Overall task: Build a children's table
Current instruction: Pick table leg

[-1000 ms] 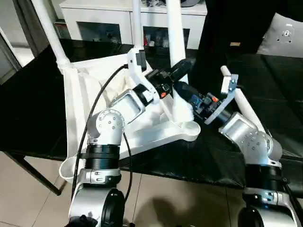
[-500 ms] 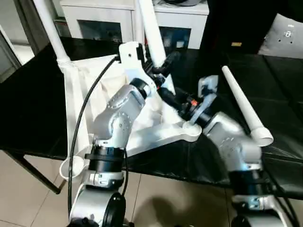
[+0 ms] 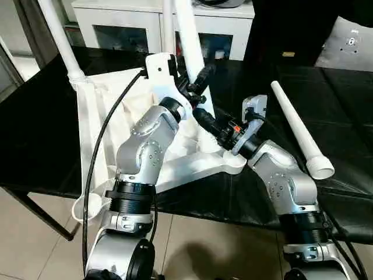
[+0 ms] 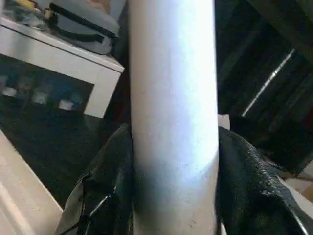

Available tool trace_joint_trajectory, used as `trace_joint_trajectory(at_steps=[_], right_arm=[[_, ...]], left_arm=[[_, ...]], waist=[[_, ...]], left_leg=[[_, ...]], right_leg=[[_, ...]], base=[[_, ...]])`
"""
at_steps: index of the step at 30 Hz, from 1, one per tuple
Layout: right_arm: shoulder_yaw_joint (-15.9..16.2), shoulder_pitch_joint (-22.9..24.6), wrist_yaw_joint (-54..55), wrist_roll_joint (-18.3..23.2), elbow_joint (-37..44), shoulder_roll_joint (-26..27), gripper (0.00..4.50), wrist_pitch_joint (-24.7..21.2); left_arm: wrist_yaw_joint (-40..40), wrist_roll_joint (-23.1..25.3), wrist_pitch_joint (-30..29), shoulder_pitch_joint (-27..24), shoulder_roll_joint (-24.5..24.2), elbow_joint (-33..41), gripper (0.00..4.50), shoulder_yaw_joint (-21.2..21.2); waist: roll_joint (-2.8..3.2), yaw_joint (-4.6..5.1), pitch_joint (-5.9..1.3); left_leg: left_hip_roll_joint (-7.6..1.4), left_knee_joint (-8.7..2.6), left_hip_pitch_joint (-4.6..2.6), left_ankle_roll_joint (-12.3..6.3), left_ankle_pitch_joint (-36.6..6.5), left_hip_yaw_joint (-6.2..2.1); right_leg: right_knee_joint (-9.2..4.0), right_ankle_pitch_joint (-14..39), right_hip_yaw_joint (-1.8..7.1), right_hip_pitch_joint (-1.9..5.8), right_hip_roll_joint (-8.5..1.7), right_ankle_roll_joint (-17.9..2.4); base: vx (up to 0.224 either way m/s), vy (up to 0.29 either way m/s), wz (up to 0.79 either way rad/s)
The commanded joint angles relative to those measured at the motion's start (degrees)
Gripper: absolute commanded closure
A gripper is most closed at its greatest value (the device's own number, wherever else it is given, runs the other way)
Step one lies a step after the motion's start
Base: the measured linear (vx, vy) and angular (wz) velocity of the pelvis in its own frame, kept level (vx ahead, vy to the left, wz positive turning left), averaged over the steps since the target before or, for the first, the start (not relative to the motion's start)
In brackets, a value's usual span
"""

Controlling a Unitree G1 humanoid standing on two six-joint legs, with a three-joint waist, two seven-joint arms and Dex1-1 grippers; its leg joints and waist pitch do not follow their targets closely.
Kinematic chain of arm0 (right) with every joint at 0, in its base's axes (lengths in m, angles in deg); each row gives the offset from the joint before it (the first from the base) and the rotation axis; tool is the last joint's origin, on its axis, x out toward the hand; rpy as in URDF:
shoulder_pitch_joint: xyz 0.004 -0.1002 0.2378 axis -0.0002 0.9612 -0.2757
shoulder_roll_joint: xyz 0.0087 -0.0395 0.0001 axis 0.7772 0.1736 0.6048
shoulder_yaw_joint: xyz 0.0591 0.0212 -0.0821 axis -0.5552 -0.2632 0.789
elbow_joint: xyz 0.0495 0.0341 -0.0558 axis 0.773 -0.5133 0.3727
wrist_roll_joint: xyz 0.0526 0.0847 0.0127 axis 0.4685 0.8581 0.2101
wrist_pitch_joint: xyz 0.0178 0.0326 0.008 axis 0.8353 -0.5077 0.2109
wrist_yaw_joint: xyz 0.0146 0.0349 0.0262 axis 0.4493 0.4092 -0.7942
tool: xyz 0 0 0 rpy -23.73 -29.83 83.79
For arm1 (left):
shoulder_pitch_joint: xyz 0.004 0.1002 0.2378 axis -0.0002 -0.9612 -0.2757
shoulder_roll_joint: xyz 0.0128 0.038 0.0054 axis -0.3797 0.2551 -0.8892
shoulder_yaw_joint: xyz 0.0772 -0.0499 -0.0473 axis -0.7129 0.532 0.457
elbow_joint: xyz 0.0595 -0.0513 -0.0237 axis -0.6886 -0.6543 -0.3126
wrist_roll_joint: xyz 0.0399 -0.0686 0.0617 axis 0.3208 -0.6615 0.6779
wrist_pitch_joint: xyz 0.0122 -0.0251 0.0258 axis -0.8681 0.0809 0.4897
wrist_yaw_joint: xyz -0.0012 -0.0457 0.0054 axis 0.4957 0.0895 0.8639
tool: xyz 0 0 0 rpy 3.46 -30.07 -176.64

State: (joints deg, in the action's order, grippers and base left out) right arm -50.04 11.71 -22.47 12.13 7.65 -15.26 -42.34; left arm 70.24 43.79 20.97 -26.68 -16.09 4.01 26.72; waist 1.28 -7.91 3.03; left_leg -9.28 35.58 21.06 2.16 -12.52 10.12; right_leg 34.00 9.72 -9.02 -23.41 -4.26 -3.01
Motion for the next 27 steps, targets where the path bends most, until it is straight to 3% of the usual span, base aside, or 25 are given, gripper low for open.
trace_joint_trajectory(at_steps=[1, 9, 10, 11, 16, 18, 20, 22, 27], right_arm=[[0.1, -0.3, 0.7, -0.6, -0.5, 0.0, 2.65, 0.4], [1.3, -1.1, 3.0, -3.1, -2.2, -0.5, 2.65, 1.4], [1.2, -1.3, 2.8, -3.1, -2.4, -0.8, 2.09, 1.1], [0.9, -1.3, 2.0, -2.4, -2.4, -1.1, 1.95, 0.7], [-0.7, -1.1, -1.2, -0.2, -1.3, -3.5, 1.53, 1.5], [-1.3, -0.8, -2.9, 1.4, -0.1, -4.5, 1.48, 0.6], [-3.5, -0.9, -5.6, 5.4, 1.8, -7.1, 1.15, -4.5], [-4.5, -1.2, -6.9, 6.8, 1.8, -8.3, 1.11, -6.1], [-6.1, -2.1, -11.5, 10.3, 1.2, -12.5, 0.67, -10.7]], left_arm=[[0.0, 0.6, 0.2, -0.2, 1.3, -0.1, 2.55, -0.9], [0.7, 0.9, 0.5, -0.1, 1.0, -0.5, 2.63, -0.7], [0.7, 0.9, 0.6, 0.0, 1.0, -0.6, 2.63, -0.7], [0.6, 0.8, 0.6, 0.2, 0.7, -0.8, 2.63, -0.5], [-0.9, 0.0, 0.3, 1.8, -1.6, -2.6, 2.64, 0.9], [-1.8, -0.5, -0.3, 2.1, -2.3, -2.8, 2.64, 1.3], [-5.6, -3.3, -3.4, 2.3, -4.0, -2.6, 2.64, 1.7], [-7.3, -4.9, -5.1, 2.2, -4.5, -2.4, 2.64, 2.0], [-13.6, -10.0, -10.6, 2.0, -6.7, -0.9, 2.64, 2.3]], waist=[[-0.33, 0.30, -4.51], [-0.45, 0.33, -4.52], [-0.45, 0.30, -4.52], [-0.12, 0.25, -4.55], [-0.20, 0.16, -4.62], [-0.26, 0.07, -4.60], [-0.43, 0.05, -4.66], [-0.61, 0.01, -4.65], [-0.73, -0.14, -4.63]], left_leg=[[-4.75, -3.84, -0.18, -5.35, -1.4, -2.13], [-4.69, -3.77, -0.16, -5.43, -0.8, -2.08], [-4.67, -3.77, -0.15, -5.45, -0.9, -2.06], [-4.71, -3.77, -0.19, -5.46, -0.9, -2.12], [-4.61, -3.66, -0.27, -5.71, -1.1, -2.07], [-4.60, -3.67, -0.22, -6.07, -1.0, -2.07], [-4.75, -3.67, -0.34, -6.44, -0.5, -2.15], [-4.63, -3.56, -0.31, -6.84, 0.1, -1.98], [-4.42, -3.44, -0.15, -7.10, 0.4, -1.89]], right_leg=[[-4.12, 10.7, 4.71, 4.16, -6.15, -4.9], [-4.02, 10.5, 4.74, 4.14, -6.13, -4.9], [-4.06, 10.6, 4.76, 4.19, -6.20, -4.9], [-4.07, 10.6, 4.72, 4.15, -6.17, -4.9], [-3.99, 9.7, 4.73, 4.20, -6.05, -4.8], [-4.04, 9.8, 4.70, 4.28, -6.07, -4.7], [-3.79, 9.2, 4.71, 4.36, -6.04, -5.1], [-3.71, 9.0, 4.75, 4.32, -6.04, -5.8], [-4.10, 11.9, 4.47, 4.26, -6.01, -5.2]], base=[[0.000, 0.000, 0.00], [0.000, 0.000, 0.00], [0.000, 0.000, 0.00], [0.000, 0.000, 0.00], [0.000, 0.000, 0.00], [0.000, 0.000, 0.00], [0.000, 0.000, 0.00], [0.000, 0.000, 0.00], [0.000, 0.000, 0.00]])
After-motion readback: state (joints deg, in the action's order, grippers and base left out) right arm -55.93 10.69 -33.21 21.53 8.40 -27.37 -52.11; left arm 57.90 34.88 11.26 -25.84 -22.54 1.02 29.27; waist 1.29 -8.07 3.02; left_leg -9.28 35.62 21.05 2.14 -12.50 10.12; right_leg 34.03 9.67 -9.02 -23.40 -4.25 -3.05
